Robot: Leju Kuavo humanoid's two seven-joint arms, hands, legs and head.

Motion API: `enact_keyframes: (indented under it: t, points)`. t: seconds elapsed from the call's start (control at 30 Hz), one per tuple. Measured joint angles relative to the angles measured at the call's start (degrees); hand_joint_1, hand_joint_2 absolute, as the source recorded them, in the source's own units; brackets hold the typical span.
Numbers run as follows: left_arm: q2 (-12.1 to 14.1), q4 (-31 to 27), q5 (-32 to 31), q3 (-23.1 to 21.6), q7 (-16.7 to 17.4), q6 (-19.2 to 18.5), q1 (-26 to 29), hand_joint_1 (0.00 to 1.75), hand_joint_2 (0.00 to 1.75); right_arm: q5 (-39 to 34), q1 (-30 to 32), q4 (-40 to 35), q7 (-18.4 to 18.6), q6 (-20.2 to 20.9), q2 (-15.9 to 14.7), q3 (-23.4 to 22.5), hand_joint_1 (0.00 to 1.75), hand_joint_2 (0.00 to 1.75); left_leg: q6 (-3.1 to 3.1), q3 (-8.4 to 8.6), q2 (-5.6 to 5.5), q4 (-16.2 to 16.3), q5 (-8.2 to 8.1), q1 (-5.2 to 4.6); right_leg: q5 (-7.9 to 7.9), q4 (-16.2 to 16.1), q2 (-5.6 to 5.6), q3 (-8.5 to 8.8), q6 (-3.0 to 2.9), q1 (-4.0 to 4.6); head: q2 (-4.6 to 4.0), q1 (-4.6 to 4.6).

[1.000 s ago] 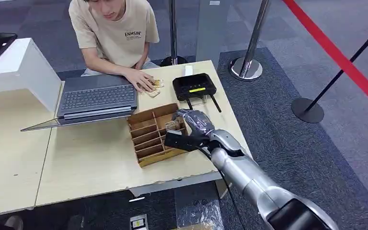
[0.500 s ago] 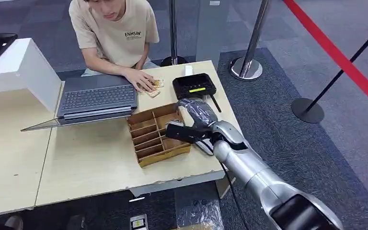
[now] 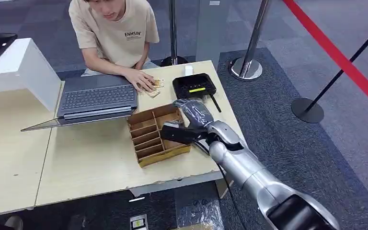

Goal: Pass the card to the sensor for recognition and then transmit it.

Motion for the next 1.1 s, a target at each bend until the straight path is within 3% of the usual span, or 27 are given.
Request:
enact_keyframes:
  t: [0.3, 0.73, 0.87, 1.1]
  points:
    - [-0.13, 0.00, -0.33, -0.55, 0.81, -0.68, -0.17, 0.00, 0.00, 1.09, -1.09, 2.12, 0.00, -0.09, 1.97, 0.39, 0.82, 1.75, -0.01, -0.01, 0.00, 0.00, 0.01, 0.00, 0.00, 0.01, 0.00, 0.00, 0.00, 0.00, 0.00, 0.00]
    - [-0.20, 0.00, -0.35, -1.05, 0.77, -0.94, -0.23, 0.00, 0.00, 1.35, -2.49, 5.84, -0.17, 0.83, 3.21, 0.94, 0.79, 1.75, -0.01, 0.00, 0.00, 0.00, 0.01, 0.00, 0.00, 0.00, 0.00, 0.00, 0.00, 0.00, 0.00, -0.02]
    - [-0.13, 0.00, -0.26, -1.05, 1.86, -3.15, -0.58, 0.00, 0.00, 1.36, -3.12, 7.19, -0.33, 1.01, 3.50, 1.14, 0.82, 1.75, -0.02, 0.00, 0.00, 0.00, 0.02, 0.00, 0.01, 0.01, 0.00, 0.00, -0.01, 0.00, 0.00, -0.02]
    - [0.00, 0.00, -0.26, -1.07, 1.99, -3.69, -1.20, 0.00, 0.00, 1.38, -4.43, 9.73, -0.70, 1.14, 3.72, 1.49, 0.82, 1.75, -0.02, -0.01, 0.00, 0.00, 0.02, 0.00, 0.02, 0.01, 0.00, 0.00, -0.02, 0.00, 0.00, 0.00]
